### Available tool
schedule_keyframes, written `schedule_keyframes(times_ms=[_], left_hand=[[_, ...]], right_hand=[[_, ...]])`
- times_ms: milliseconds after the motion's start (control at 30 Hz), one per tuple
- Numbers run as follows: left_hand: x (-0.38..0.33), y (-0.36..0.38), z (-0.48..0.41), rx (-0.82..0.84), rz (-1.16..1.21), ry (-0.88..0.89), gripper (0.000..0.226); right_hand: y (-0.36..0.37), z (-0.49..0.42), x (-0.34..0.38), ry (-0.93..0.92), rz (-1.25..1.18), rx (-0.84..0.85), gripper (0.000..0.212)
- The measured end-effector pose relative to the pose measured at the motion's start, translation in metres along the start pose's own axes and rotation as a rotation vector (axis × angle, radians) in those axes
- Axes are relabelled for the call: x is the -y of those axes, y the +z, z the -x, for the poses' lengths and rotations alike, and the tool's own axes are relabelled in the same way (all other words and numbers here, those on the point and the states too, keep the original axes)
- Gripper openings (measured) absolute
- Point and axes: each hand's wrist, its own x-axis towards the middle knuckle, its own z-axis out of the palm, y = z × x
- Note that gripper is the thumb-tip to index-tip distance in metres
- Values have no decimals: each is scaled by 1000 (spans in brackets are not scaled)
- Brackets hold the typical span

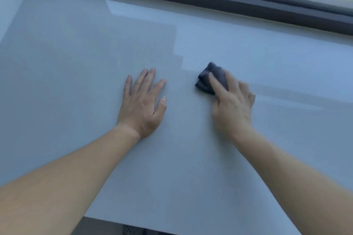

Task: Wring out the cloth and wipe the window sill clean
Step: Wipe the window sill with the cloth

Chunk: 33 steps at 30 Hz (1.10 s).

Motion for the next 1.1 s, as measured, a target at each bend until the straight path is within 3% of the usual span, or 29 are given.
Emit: schedule_keyframes(times_ms=[100,167,267,333,467,533,733,800,967,1100], left_hand=[[-1,0,0,23,-48,-5,67],[-1,0,-1,28,-59,-13,68],[-1,-1,-1,25,-48,-10,67],[0,-2,-1,27,-48,-15,67],[2,1,-3,42,-91,-10,67],[2,2,-3,40,-98,-12,66],[1,1,-2,41,-74,-6,63],[3,0,-1,30,-13,-7,62],[12,-10,11,-3,152,23,59],[21,-15,52,-10,82,53,56]], right_hand=[[-1,-5,12,228,-104,-46,71],[3,27,33,120,-116,-41,72],[9,83,42,-186,-73,50,67],[7,76,24,-262,-64,55,65],[1,28,1,170,-121,-60,57],[4,38,17,228,-136,-87,49],[11,116,34,-227,-71,-27,38],[7,98,20,-228,-68,-81,33],[19,97,40,41,-176,-213,35],[27,157,70,-194,-172,-139,34]])
